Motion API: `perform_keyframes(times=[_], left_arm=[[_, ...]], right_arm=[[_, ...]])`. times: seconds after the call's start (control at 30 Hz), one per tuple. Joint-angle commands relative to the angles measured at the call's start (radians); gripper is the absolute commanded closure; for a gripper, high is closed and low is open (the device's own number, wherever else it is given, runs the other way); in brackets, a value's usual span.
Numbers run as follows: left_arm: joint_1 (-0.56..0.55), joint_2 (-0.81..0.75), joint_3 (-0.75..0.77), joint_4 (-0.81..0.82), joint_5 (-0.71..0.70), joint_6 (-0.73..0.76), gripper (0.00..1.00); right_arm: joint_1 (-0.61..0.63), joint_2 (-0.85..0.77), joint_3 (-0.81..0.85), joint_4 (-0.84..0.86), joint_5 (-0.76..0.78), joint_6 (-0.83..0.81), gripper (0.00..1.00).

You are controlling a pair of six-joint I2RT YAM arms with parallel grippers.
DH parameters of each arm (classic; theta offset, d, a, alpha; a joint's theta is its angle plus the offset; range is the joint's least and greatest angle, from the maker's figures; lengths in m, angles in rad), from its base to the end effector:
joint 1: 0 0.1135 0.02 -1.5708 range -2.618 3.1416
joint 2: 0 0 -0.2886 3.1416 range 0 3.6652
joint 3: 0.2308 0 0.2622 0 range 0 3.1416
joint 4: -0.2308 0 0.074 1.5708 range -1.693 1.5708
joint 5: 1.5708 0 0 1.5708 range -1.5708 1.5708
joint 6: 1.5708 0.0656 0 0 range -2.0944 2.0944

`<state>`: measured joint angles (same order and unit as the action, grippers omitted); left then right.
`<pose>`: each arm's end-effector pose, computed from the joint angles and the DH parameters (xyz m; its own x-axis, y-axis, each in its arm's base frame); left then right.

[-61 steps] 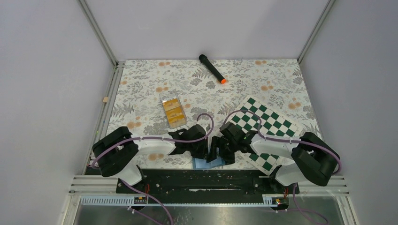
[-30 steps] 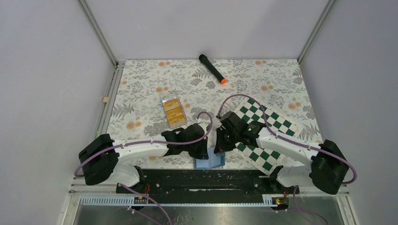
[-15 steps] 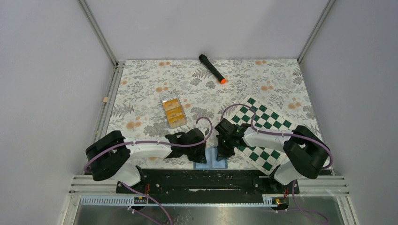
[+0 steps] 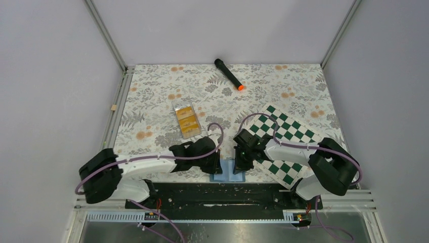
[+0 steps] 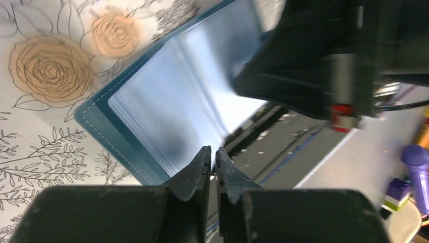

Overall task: Put the credit cards into the card holder
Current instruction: Move the storage box to the center of the board.

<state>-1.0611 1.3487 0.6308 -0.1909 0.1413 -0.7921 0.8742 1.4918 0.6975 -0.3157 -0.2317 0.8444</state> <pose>0.1254 -0.2433 0.1627 -0.9155 0.1935 -0.3527 0.3627 0.7763 -0.5156 0.1682 0.2246 0.1377 -0.9888 -0.0480 -0.1416 -0.1097 0.8763 0.4690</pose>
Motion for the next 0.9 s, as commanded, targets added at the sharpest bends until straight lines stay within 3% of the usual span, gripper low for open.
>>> perform_keyframes(times=[0.0,0.07,0.13,0.33,0.47,0.67,0.87], left_arm=[[0.004,-0.173,0.049,0.006,-0.062,0.013,0.87],[0.020,-0.244,0.048,-0.001,-0.092,-0.001,0.77],[0.058,-0.317,0.026,0.007,-0.094,-0.024,0.70],[0.290,-0.553,-0.085,0.036,-0.027,-0.109,0.48],[0.456,-0.657,-0.103,-0.049,-0.037,-0.096,0.36],[0.728,-0.484,-0.008,-0.268,0.035,0.013,0.35],[0.870,-0.196,0.108,-0.296,0.057,0.136,0.41]], right_arm=[[-0.002,-0.065,-0.008,0.020,-0.020,-0.037,1.00],[-0.002,-0.104,-0.009,0.028,-0.029,-0.042,0.98],[-0.003,-0.152,-0.011,0.035,-0.025,-0.037,0.89],[-0.007,-0.237,0.047,0.020,-0.005,-0.020,0.72],[-0.014,-0.233,0.098,-0.013,-0.009,-0.023,0.64],[-0.024,-0.232,0.129,-0.046,-0.018,-0.029,0.59],[-0.028,-0.266,0.123,-0.050,-0.050,-0.032,0.58]])
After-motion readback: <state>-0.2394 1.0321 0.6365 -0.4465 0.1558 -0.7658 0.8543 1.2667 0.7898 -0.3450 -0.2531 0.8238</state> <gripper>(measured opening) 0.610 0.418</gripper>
